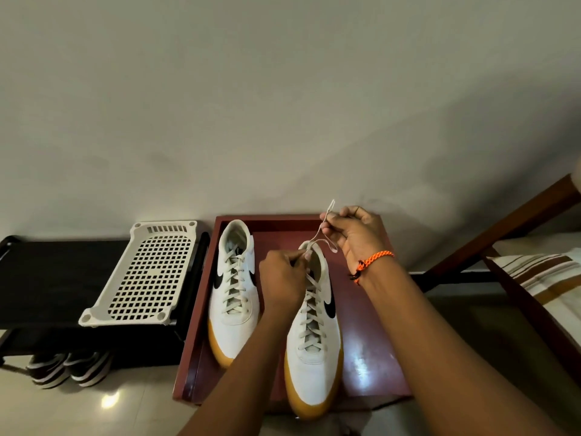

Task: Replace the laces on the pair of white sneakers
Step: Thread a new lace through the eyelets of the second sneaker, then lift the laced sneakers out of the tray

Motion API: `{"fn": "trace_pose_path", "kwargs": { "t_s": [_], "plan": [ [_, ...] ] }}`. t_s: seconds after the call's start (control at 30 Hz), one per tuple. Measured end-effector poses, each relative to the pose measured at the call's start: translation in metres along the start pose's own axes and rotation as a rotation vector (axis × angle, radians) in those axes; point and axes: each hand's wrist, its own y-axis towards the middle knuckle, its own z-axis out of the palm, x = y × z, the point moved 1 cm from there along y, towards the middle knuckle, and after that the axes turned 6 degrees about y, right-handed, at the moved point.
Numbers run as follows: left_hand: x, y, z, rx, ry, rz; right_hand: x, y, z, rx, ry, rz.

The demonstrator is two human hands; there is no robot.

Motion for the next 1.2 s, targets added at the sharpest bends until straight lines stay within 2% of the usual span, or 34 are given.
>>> {"fn": "trace_pose_path", "kwargs": {
  "t_s": [0.17,0.23,0.27,0.33,0.4,0.47,0.53,0.6,0.67,0.73,0.77,0.83,0.9,0.93,1.0,1.07,1.13,1.2],
  "plan": [
    [-0.001,-0.005,0.004,-0.142,0.089,0.015,-0.049,0.004,-0.017,-0.071,0.092,0.142],
    [-0.002,-0.008,0.004,-0.176,0.108,-0.003,-0.063,0.004,-0.019,-0.073,-0.041,0.133],
    [0.0,-0.008,0.004,-0.194,0.13,-0.022,-0.068,0.006,-0.021,-0.089,-0.228,0.075],
    [0.009,-0.006,0.009,-0.199,0.146,-0.054,-0.074,0.013,-0.028,-0.128,-0.768,-0.104],
    [0.019,-0.001,0.016,-0.169,0.154,-0.034,-0.073,0.014,-0.03,-0.078,-1.202,-0.191],
    [0.023,0.003,0.024,-0.13,0.235,-0.01,-0.076,0.013,-0.032,0.045,-1.436,-0.221],
    [0.022,0.006,0.031,-0.137,0.383,-0.002,-0.08,0.011,-0.035,0.11,-1.55,-0.264],
    [0.014,0.008,0.034,-0.125,0.555,0.053,-0.079,0.008,-0.039,0.102,-1.516,-0.289],
    [0.004,0.011,0.035,-0.049,0.672,0.13,-0.074,0.007,-0.046,0.046,-1.369,-0.273],
    [0.001,0.017,0.031,0.019,0.625,0.143,-0.072,0.004,-0.051,-0.003,-1.291,-0.255],
    [0.002,0.021,0.027,0.003,0.57,0.14,-0.071,0.002,-0.052,-0.005,-1.294,-0.226],
    [0.007,0.03,0.009,-0.156,0.565,0.138,-0.073,0.002,-0.052,0.012,-1.34,-0.117],
    [0.015,0.04,-0.013,-0.316,0.724,0.081,-0.074,0.005,-0.05,0.017,-1.397,-0.06],
    [0.02,0.045,-0.022,-0.324,0.809,0.017,-0.074,0.009,-0.049,0.009,-1.418,-0.065],
    [0.03,0.052,-0.031,-0.198,0.903,-0.099,-0.073,0.014,-0.044,-0.017,-1.426,-0.044],
    [0.037,0.055,-0.031,-0.041,0.88,-0.15,-0.077,0.022,-0.042,-0.04,-1.411,0.011],
    [0.038,0.059,-0.026,0.026,0.808,-0.139,-0.091,0.04,-0.052,-0.064,-1.334,0.053],
    [0.033,0.062,-0.017,0.086,0.788,-0.045,-0.098,0.047,-0.051,-0.123,-1.251,0.068]
  ]
}}
